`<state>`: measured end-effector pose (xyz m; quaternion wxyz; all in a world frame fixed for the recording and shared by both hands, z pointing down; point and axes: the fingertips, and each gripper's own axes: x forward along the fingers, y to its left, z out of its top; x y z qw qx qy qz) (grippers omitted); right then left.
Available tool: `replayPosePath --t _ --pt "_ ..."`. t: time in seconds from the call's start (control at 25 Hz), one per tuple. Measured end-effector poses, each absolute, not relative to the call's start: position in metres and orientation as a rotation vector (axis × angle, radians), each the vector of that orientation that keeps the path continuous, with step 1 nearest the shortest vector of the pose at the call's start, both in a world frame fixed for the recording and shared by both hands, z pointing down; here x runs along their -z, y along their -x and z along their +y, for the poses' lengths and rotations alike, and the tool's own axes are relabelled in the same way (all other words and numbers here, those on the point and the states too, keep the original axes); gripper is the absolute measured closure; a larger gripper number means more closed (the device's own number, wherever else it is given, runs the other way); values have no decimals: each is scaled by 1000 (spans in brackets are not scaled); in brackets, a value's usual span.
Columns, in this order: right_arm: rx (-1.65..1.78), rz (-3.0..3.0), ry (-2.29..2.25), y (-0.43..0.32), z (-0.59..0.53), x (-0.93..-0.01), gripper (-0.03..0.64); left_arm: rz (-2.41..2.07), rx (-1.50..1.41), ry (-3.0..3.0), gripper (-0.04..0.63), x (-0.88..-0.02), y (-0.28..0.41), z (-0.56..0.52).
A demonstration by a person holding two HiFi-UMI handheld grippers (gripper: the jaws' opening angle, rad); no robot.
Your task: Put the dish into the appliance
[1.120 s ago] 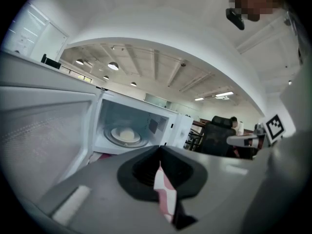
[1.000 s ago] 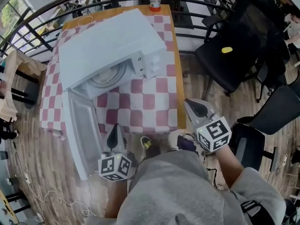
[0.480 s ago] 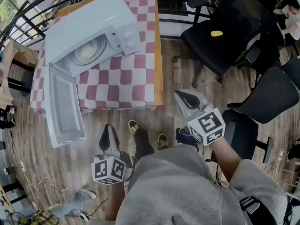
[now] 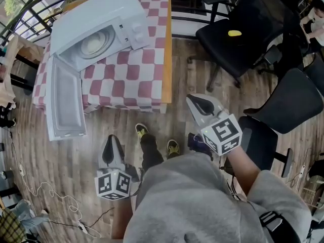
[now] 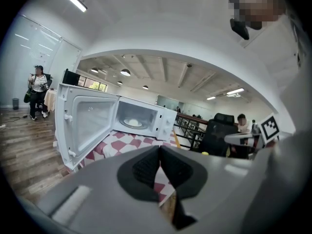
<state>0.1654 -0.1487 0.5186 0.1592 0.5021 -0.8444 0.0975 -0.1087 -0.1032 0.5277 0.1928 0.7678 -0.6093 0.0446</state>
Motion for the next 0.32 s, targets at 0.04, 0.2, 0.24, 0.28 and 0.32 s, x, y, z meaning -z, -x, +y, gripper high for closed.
replayPosePath --t 0.04,0.2,0.24,0.28,0.32 --pt "-276 -2418 -1433 -165 -147 -518 617 -1713 -116 -2148 584 -527 108 -102" --pt "-271 -2431 -1417 -161 -143 -521 617 -1717 -92 -2124 584 -530 108 -95" --pt "-272 -2434 -1413 -159 -142 -522 617 -1716 -92 -2121 584 -532 109 -93" --pt "-273 -2436 -1410 -158 -141 -524 617 -1715 -92 -2117 584 -533 110 -92" --pt "-274 -2437 -1406 -156 -140 -526 617 -1714 -92 -2112 584 -535 110 -90"
